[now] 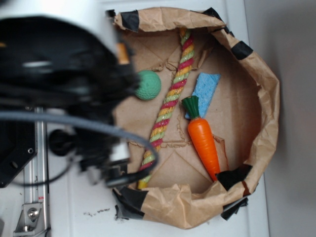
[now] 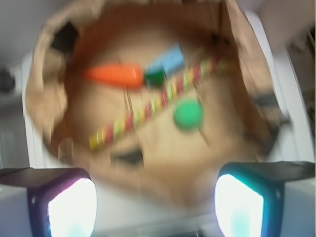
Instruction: Grab the blue sponge.
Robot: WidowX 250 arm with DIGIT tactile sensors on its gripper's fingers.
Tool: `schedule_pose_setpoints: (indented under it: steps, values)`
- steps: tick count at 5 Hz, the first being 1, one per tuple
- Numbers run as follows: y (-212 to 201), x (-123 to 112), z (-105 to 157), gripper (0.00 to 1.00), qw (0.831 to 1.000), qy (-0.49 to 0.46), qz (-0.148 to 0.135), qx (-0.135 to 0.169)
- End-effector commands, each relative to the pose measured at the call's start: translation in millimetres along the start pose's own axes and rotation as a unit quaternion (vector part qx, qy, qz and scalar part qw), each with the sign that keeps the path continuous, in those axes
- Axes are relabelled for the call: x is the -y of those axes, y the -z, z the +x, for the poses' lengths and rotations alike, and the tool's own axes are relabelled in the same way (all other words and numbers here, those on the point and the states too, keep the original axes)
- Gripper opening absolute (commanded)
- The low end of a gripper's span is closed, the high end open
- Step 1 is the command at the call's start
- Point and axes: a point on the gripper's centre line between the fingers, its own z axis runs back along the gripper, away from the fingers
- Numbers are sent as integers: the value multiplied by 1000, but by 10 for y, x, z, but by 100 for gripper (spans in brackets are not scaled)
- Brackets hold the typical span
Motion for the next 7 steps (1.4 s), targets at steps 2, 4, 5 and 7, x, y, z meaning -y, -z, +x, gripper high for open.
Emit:
schedule_pose_setpoints:
  steps: [2,4,5,7]
  values:
    - [1088,-324,765,100,988,-155,1,16]
    - [1478,-224,788,100,993,-115,14,-37]
    - [1611,-51,895,100,995,-86,10,-54]
    - [1747,138,730,0,996,-70,-3,-64]
